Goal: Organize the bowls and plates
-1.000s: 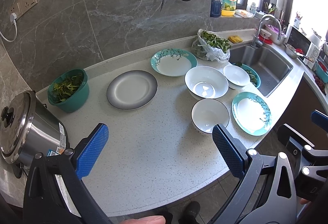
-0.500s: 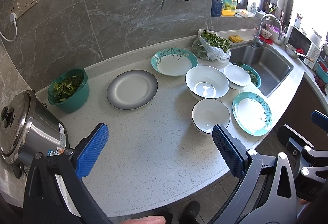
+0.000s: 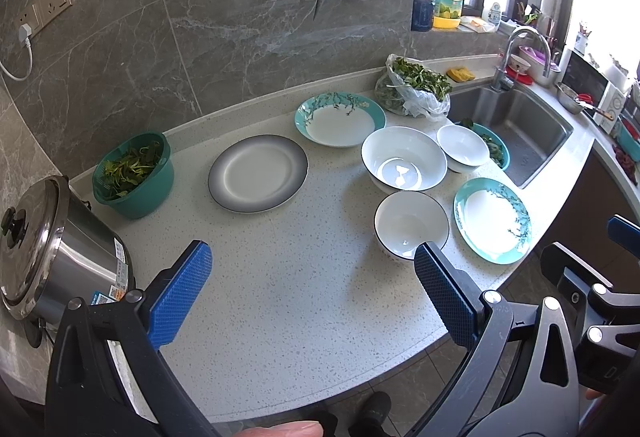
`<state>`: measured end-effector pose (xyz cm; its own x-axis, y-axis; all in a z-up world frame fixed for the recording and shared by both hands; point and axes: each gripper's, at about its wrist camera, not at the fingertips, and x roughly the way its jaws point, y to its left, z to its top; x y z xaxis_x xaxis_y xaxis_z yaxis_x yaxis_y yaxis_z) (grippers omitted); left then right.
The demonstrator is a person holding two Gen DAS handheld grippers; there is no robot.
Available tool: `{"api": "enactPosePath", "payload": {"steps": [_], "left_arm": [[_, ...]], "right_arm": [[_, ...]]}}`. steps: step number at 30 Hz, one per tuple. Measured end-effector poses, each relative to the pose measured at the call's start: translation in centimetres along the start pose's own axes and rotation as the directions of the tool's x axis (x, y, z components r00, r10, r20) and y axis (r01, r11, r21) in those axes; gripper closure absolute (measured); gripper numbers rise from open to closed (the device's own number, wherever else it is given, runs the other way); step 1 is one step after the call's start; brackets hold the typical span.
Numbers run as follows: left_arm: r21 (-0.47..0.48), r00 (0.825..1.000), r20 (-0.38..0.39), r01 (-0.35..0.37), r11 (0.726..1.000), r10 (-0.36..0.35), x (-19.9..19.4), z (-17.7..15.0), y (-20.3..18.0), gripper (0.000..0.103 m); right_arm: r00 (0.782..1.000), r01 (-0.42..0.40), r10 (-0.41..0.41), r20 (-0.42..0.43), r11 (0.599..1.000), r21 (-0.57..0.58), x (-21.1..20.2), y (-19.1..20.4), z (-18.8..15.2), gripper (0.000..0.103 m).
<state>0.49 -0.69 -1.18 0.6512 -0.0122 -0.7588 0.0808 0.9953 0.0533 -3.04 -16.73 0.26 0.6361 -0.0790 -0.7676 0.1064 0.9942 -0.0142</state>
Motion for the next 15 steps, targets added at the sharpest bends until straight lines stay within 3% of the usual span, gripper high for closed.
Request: {"api": "enactPosePath", "payload": {"steps": [15], "left_arm": [[0.001,1.0,-0.002,-0.003,1.0,0.003,0.32,-0.07,-0.09,0.0]], "right_arm": [[1.0,0.0,0.0,-0.002,1.0,0.0,0.05,0.04,0.07,0.0]]}}
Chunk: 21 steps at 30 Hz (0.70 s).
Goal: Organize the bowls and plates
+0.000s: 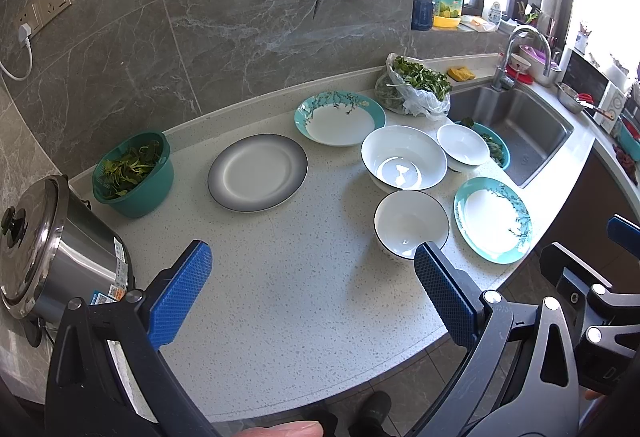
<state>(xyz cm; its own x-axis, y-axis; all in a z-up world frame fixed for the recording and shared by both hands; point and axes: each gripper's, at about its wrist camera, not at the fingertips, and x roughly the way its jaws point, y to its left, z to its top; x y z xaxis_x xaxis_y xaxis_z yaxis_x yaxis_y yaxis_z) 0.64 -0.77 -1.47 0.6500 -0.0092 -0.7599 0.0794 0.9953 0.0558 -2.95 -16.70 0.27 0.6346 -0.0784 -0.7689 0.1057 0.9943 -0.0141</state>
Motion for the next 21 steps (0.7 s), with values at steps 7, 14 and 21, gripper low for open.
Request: {"api": "enactPosePath", "payload": {"steps": [7,14,21], "left_arm": [[0.0,1.0,-0.002,-0.001,1.0,0.001,0.1,0.0,0.0,0.0],[-0.016,1.0,-0.019,-0.023,1.0,0.023,1.0,-0.9,0.4,0.0],[-0.062,0.997,-0.061,0.032,0.998,-0.036,5.3,-4.8,3.1,0.0]], "right_arm": [[1.0,0.001,-0.001,-0.001,1.0,0.0,-0.1,0.1,0.1,0.0],[1.0,-0.017,0.017,-0.021,1.0,-0.007,0.9,-0.1,-0.5,0.0],[0.971,-0.21,0.21,-0.113,0.978,0.012,4.2,-0.9,-2.0,0.0]]}}
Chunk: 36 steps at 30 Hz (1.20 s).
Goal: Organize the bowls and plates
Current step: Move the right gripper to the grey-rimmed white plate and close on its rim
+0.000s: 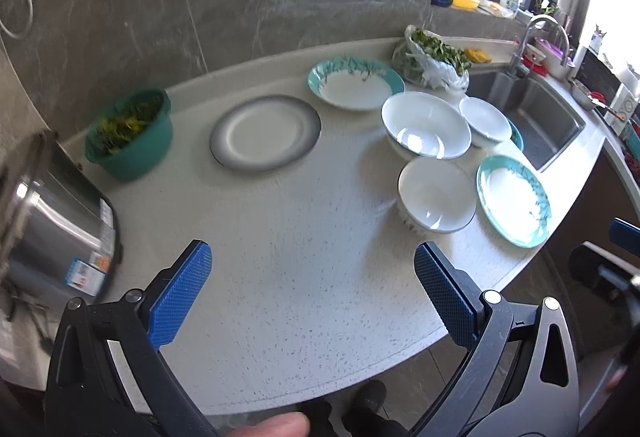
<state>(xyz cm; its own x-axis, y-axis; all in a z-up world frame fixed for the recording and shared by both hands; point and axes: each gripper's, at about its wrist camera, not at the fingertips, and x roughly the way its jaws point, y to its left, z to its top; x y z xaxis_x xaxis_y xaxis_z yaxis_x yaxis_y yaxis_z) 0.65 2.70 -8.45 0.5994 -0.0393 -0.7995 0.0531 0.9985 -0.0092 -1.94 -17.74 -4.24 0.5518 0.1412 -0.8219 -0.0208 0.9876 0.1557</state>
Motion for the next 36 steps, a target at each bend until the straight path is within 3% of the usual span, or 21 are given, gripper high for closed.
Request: {"api": "enactPosePath", "payload": {"steps": [3,4,7,11,15,21,24,30,36], "left_arm": [[-0.066,0.989,-0.008,0.149,0.987,-0.15,2.1,-2.0,2.5,0.0],[-0.088,0.987,-0.038,0.15,0.985,-0.154,3.1,-2.5,3.4,0.0],[-0.14,0.986,-0.152,0.046,0.989,-0.067,6.3,-2.1,6.5,0.0],[-0.196,0.993,-0.102,0.031,0.98,-0.052,9.7,0.7,11.7,0.001],[-0.228,0.99,-0.114,0.059,0.972,-0.086,14.8,4.7,16.2,0.001],[-0.23,0.972,-0.207,0.062,0.971,-0.111,22.7,9.5,20.5,0.005],[-0.23,0.963,-0.243,0.063,0.971,-0.12,26.0,11.0,22.2,0.027],[-0.316,0.943,-0.279,0.091,0.944,-0.184,30.5,11.9,25.5,0.027],[-0.36,0.925,-0.302,0.111,0.926,-0.229,34.2,13.4,26.8,0.027]], "right_arm": [[0.985,-0.163,0.165,-0.041,0.985,0.053,2.2,-1.0,-0.3,0.0],[0.978,-0.195,0.199,-0.057,0.978,0.076,3.0,-1.3,-0.3,0.001],[0.941,-0.315,0.327,-0.087,0.941,0.123,5.6,-0.9,0.3,0.01],[0.876,-0.442,0.472,-0.102,0.868,0.227,9.7,0.3,2.8,0.01],[0.817,-0.496,0.565,-0.113,0.789,0.362,15.0,2.3,6.7,0.011],[0.874,-0.401,0.469,-0.127,0.844,0.357,21.9,6.2,12.9,0.032],[0.893,-0.327,0.419,-0.165,0.855,0.402,25.2,6.6,13.9,0.034],[0.9,-0.256,0.381,-0.212,0.854,0.452,28.6,6.6,14.6,0.034],[0.887,-0.223,0.378,-0.265,0.853,0.472,32.3,6.3,15.4,0.034]]}}
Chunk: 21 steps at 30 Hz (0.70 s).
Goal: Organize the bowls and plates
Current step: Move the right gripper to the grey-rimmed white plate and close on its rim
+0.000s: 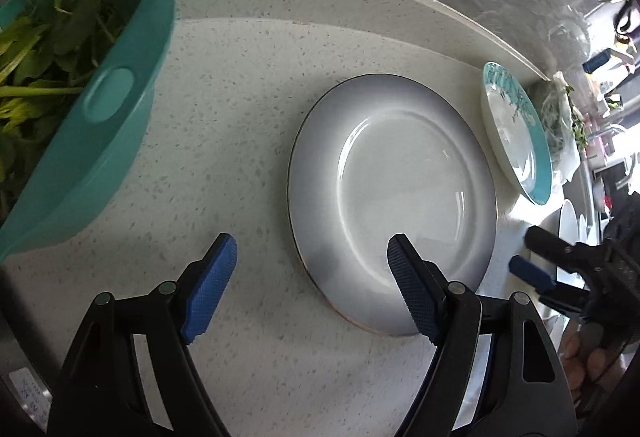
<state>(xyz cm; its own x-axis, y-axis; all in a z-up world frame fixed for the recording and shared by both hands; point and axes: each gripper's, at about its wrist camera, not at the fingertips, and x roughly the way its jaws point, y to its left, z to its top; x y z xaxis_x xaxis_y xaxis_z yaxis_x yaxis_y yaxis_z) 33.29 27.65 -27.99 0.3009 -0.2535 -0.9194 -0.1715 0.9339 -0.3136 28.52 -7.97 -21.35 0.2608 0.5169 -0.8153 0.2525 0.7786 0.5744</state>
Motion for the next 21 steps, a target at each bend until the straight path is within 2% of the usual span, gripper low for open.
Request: {"api": "enactPosePath", "payload": {"steps": [3,4,6,8,13,18,21], "left_arm": [[-0.001,0.999,-0.022,0.027,1.0,-0.027,0.9,0.8,0.1,0.028],[-0.005,0.999,-0.027,0.032,0.999,-0.033,1.1,0.8,0.1,0.032],[-0.021,0.998,-0.04,0.046,0.999,-0.047,1.6,0.7,0.2,0.05],[-0.037,0.997,-0.04,0.071,0.997,-0.072,1.8,0.7,0.4,0.051],[-0.036,0.996,-0.042,0.079,0.996,-0.081,2.3,1.4,0.2,0.051],[-0.081,0.988,-0.024,0.153,0.985,-0.155,2.3,1.8,0.9,0.051],[-0.083,0.986,-0.017,0.164,0.983,-0.166,2.2,1.9,1.2,0.051]], "right_arm": [[1.0,0.025,-0.025,-0.011,1.0,-0.01,1.1,0.0,1.2,0.034],[0.999,0.031,-0.031,-0.018,0.999,-0.006,1.4,0.0,1.5,0.034],[0.999,0.03,-0.03,-0.025,1.0,-0.004,2.1,0.1,2.2,0.034],[0.999,0.034,-0.034,-0.037,0.999,-0.001,2.4,-0.1,2.5,0.034],[0.999,0.027,-0.027,-0.045,1.0,-0.011,2.7,0.1,3.1,0.034],[0.997,0.01,-0.014,-0.075,0.999,-0.044,3.1,0.7,3.1,0.033],[0.996,0.018,-0.023,-0.085,0.998,-0.063,3.2,1.1,3.1,0.032]]}}
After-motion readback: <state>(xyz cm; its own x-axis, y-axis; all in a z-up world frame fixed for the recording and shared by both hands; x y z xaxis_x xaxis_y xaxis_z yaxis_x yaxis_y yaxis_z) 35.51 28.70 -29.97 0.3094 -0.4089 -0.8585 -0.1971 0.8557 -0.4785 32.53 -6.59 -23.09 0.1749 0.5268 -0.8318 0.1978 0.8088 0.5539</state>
